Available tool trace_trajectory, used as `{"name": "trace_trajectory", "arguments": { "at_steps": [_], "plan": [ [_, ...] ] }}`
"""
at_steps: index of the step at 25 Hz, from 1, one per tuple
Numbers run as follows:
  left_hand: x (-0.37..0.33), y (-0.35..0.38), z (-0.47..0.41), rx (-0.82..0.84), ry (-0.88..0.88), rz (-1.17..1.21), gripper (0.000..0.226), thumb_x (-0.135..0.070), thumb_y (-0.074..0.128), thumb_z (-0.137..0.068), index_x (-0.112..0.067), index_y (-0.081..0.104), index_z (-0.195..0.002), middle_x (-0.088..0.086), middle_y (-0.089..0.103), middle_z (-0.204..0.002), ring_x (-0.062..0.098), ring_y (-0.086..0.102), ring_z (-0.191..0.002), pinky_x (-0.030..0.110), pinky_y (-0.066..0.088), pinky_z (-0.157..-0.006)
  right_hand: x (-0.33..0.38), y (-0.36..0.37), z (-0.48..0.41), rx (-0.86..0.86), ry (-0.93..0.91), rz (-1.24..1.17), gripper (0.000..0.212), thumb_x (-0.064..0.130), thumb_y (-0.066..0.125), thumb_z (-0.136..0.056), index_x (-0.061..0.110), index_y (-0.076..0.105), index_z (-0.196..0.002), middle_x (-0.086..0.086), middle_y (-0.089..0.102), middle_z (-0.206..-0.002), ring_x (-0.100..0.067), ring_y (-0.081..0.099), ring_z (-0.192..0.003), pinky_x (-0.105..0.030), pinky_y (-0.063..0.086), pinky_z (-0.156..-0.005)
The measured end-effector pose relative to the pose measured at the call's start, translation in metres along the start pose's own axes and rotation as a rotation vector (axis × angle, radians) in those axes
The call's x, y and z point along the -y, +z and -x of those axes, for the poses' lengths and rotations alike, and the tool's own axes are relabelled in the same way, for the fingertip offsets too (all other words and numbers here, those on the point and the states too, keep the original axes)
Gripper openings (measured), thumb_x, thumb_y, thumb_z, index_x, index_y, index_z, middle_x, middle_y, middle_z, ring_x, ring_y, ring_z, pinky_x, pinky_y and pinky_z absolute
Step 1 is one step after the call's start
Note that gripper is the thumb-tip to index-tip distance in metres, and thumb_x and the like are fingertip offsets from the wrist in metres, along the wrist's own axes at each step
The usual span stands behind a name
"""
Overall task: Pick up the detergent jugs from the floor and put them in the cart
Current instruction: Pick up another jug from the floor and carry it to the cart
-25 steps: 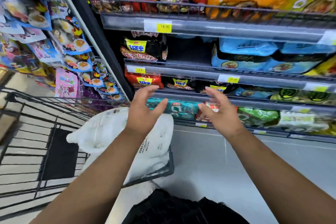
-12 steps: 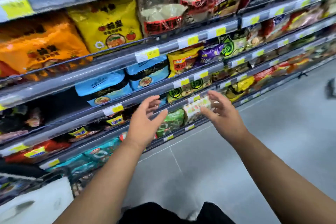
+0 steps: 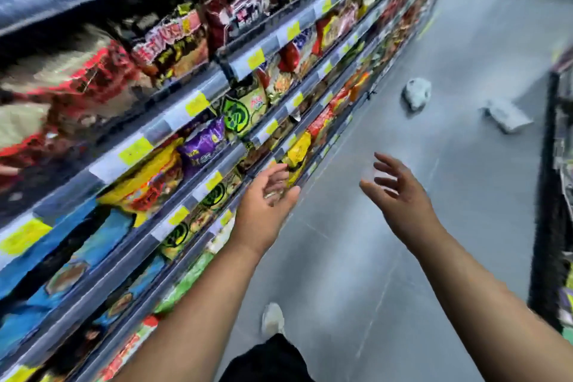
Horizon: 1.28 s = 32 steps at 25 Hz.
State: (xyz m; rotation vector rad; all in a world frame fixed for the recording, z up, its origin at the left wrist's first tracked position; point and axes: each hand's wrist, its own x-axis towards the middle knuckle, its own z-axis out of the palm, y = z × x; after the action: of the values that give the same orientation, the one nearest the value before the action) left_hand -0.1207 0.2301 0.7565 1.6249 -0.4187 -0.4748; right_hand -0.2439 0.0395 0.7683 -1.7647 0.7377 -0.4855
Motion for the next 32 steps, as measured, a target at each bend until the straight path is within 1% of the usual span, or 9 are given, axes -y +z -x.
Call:
{"name": "trace_trajectory", "arguments": {
  "at_steps": [3,7,11,16,19,22,24,28,32],
  "plan": [
    [-0.014,0.031,-0.072,0.126,0.016,0.021,0.038,-0.029,0.069,-0.075,-0.037,0.057,-0.110,-0.006,0.065,-0.111,0.012,0.062,-0.106,0.019,0.048,-0.091,0.010,-0.020,-0.050,-0.092,0.035,-0.006,0.049,0.019,0.072,-0.085,0.045,0.049,-0.120,0.003,0.056,-0.126,-0.020,0.059,-0.112,-0.042,0.047,-0.100],
    [-0.040,0.091,-0.176,0.297,0.065,0.022,0.040,-0.028,0.066,-0.075,-0.034,0.056,-0.113,-0.004,0.064,-0.112,0.011,0.061,-0.104,0.010,0.047,-0.084,0.012,-0.058,-0.121,-0.250,0.070,-0.041,0.051,0.020,0.072,-0.086,0.039,0.048,-0.126,0.003,0.056,-0.129,-0.019,0.058,-0.113,-0.037,0.048,-0.098],
    [-0.053,0.170,-0.264,0.417,0.079,-0.001,0.045,-0.026,0.069,-0.079,-0.026,0.057,-0.122,-0.002,0.064,-0.115,0.012,0.062,-0.107,0.013,0.048,-0.084,-0.008,-0.111,-0.191,-0.366,0.111,-0.058,0.052,0.026,0.071,-0.086,0.041,0.047,-0.128,0.006,0.055,-0.130,-0.016,0.058,-0.113,-0.032,0.047,-0.095],
    [-0.068,0.283,-0.368,0.429,0.114,-0.019,0.039,-0.010,0.067,-0.090,-0.020,0.055,-0.127,0.005,0.063,-0.121,0.010,0.062,-0.108,0.010,0.048,-0.082,-0.042,-0.199,-0.299,-0.431,0.126,-0.086,0.052,0.027,0.071,-0.085,0.039,0.049,-0.131,0.008,0.056,-0.128,-0.014,0.059,-0.113,-0.032,0.049,-0.092],
    [-0.078,0.344,-0.421,0.400,0.087,0.002,0.038,-0.014,0.069,-0.089,-0.026,0.057,-0.123,0.006,0.064,-0.123,0.009,0.062,-0.109,0.011,0.049,-0.082,-0.053,-0.248,-0.366,-0.381,0.150,-0.090,0.052,0.027,0.072,-0.085,0.038,0.050,-0.131,0.010,0.056,-0.127,-0.013,0.058,-0.113,-0.033,0.049,-0.094],
    [-0.088,0.394,-0.475,0.380,0.063,0.014,0.038,-0.027,0.069,-0.082,-0.036,0.058,-0.117,-0.001,0.065,-0.120,0.006,0.063,-0.109,0.014,0.051,-0.085,-0.062,-0.287,-0.433,-0.351,0.161,-0.088,0.052,0.027,0.072,-0.085,0.039,0.050,-0.131,0.011,0.056,-0.128,-0.013,0.058,-0.113,-0.028,0.048,-0.088],
    [-0.093,0.425,-0.515,0.387,0.061,0.007,0.042,-0.031,0.068,-0.078,-0.034,0.058,-0.119,-0.004,0.064,-0.119,0.005,0.063,-0.109,0.014,0.050,-0.085,-0.068,-0.309,-0.479,-0.338,0.162,-0.085,0.052,0.027,0.073,-0.085,0.040,0.050,-0.130,0.010,0.056,-0.128,-0.013,0.058,-0.113,-0.029,0.048,-0.089],
    [-0.090,0.482,-0.611,0.394,0.066,-0.026,0.041,-0.019,0.071,-0.088,-0.027,0.057,-0.125,-0.001,0.064,-0.120,0.010,0.061,-0.112,0.011,0.049,-0.083,-0.085,-0.342,-0.579,-0.340,0.179,-0.084,0.053,0.028,0.073,-0.085,0.039,0.050,-0.132,0.010,0.055,-0.129,-0.012,0.058,-0.113,-0.026,0.047,-0.085],
    [-0.085,0.549,-0.725,0.434,0.052,-0.016,0.042,-0.018,0.071,-0.088,-0.024,0.056,-0.126,0.001,0.063,-0.120,0.011,0.061,-0.112,0.012,0.049,-0.085,-0.107,-0.373,-0.694,-0.391,0.196,-0.089,0.053,0.028,0.073,-0.084,0.039,0.051,-0.131,0.011,0.056,-0.127,-0.013,0.059,-0.112,-0.025,0.047,-0.084]
  ]
}}
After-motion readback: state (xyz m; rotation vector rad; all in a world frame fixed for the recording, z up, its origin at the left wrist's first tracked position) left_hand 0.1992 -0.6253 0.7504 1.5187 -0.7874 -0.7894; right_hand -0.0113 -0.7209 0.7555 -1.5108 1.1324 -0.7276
